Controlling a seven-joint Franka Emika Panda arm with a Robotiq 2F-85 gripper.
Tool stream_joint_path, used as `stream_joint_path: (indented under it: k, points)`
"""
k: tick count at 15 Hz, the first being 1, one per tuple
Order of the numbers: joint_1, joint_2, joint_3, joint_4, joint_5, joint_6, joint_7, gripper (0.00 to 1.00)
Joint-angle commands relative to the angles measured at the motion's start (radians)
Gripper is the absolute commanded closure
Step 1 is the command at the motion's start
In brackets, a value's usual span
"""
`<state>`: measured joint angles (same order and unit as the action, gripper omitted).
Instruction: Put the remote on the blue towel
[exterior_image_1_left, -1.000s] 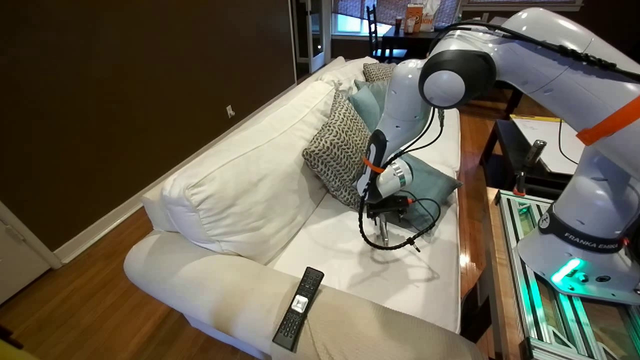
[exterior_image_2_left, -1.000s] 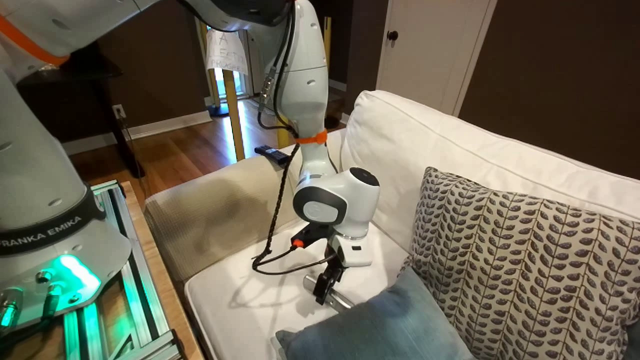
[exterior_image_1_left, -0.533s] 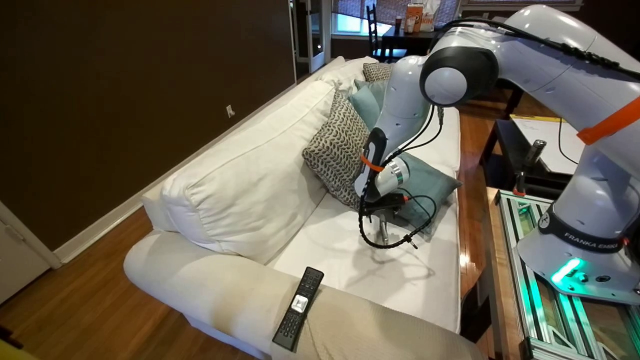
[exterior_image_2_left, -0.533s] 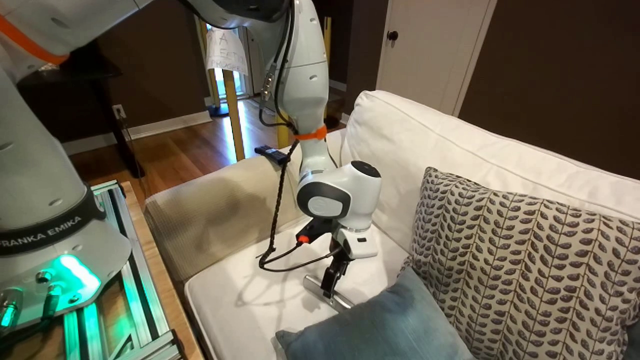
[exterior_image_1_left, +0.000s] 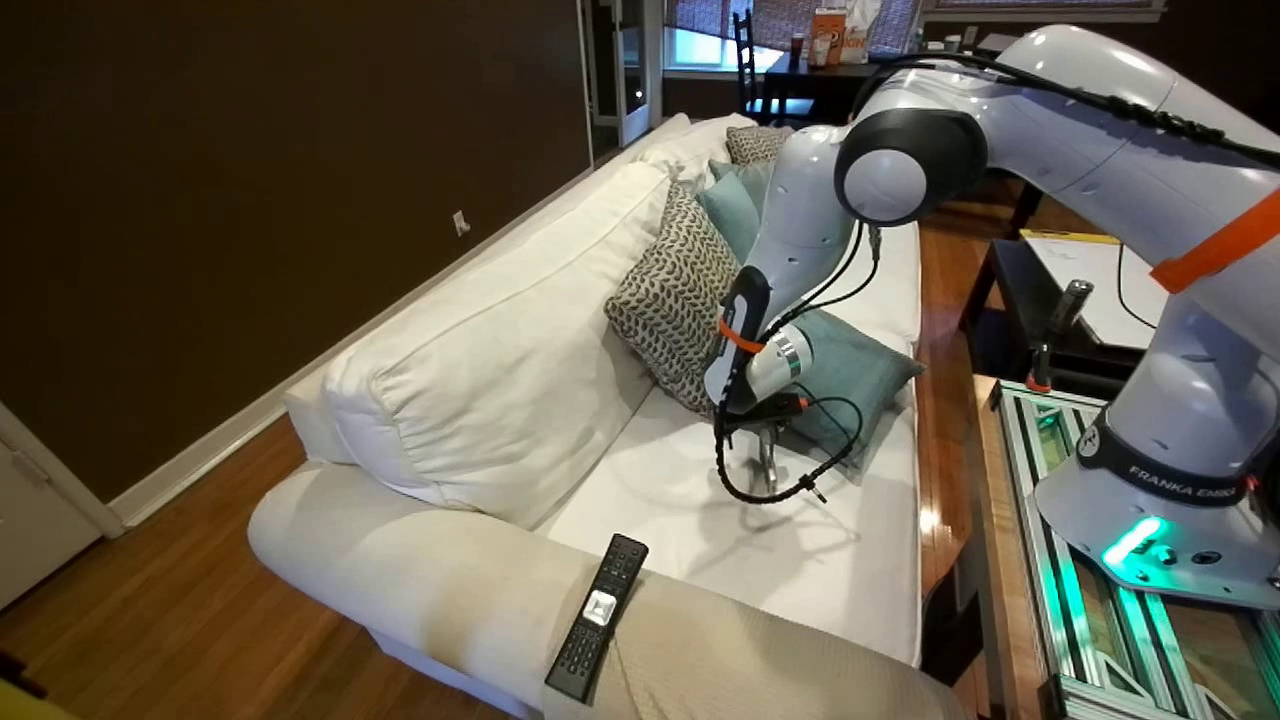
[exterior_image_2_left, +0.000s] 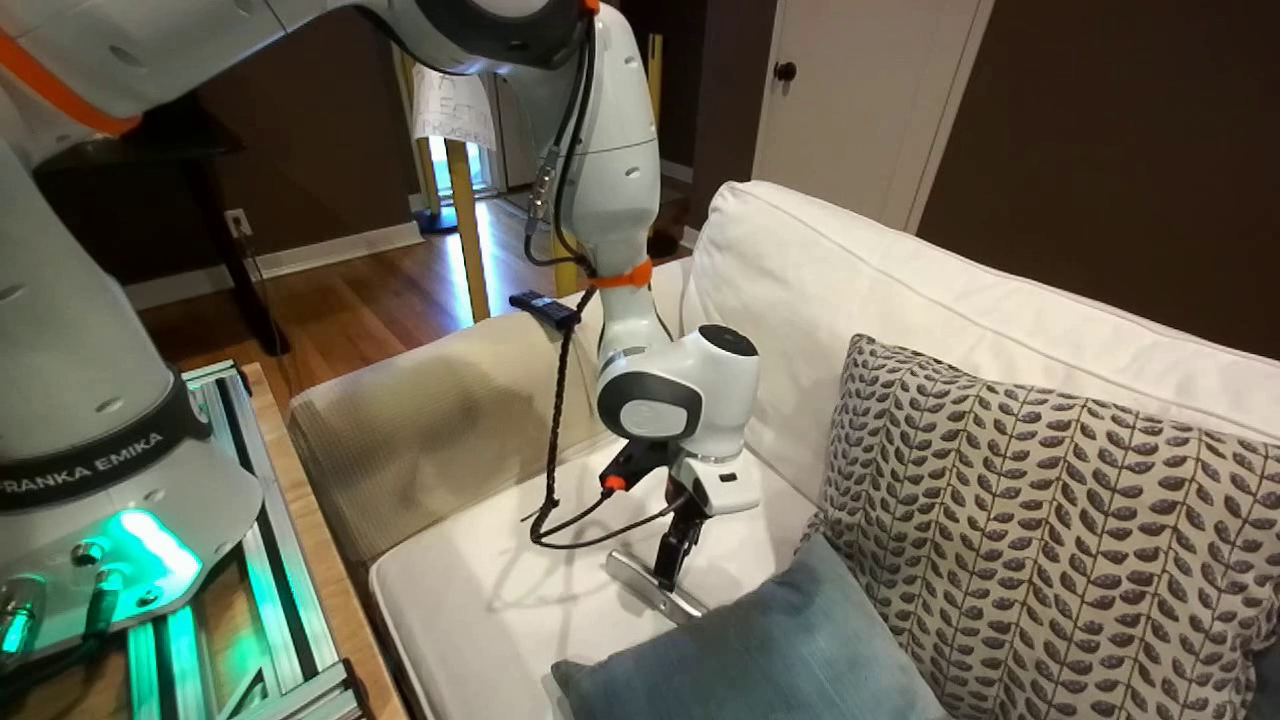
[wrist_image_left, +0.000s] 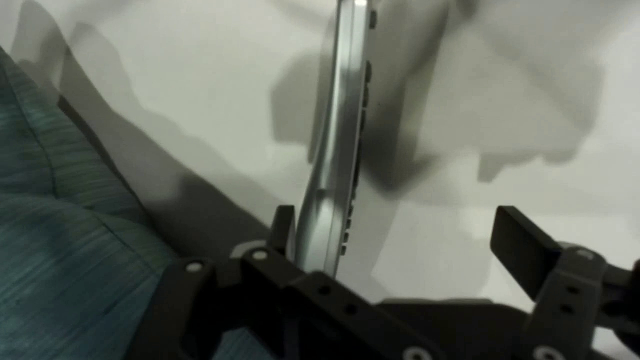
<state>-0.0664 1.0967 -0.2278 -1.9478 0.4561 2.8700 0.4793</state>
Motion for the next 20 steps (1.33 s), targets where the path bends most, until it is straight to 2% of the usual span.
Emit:
stream_joint_path:
  k: [1, 3, 8, 12, 13, 14, 15, 16, 17, 18, 20]
  points:
    - [-0.055, 0.042, 0.054, 0.046, -0.016, 0.018, -0.022, 0.00]
    - [-0.068, 0.062, 0.064, 0.064, -0.020, -0.016, -0.024, 0.00]
    - [-0.057, 0.070, 0.029, 0.066, -0.045, -0.177, 0.000, 0.00]
    - [-0.046, 0.055, 0.012, 0.062, -0.050, -0.212, 0.009, 0.00]
    - [-0.041, 0.059, 0.007, 0.065, -0.050, -0.205, 0.012, 0.08]
    - [-0.039, 0.062, 0.004, 0.067, -0.051, -0.193, 0.011, 0.03]
    - [-0.037, 0.065, 0.002, 0.068, -0.051, -0.176, 0.012, 0.05]
    - [-0.039, 0.065, 0.004, 0.070, -0.050, -0.166, 0.008, 0.01]
    - [-0.039, 0.066, 0.003, 0.074, -0.051, -0.167, 0.011, 0.29]
    - [-0.037, 0.068, 0.001, 0.077, -0.053, -0.167, 0.012, 0.30]
    - [-0.035, 0.066, -0.001, 0.076, -0.054, -0.163, 0.013, 0.46]
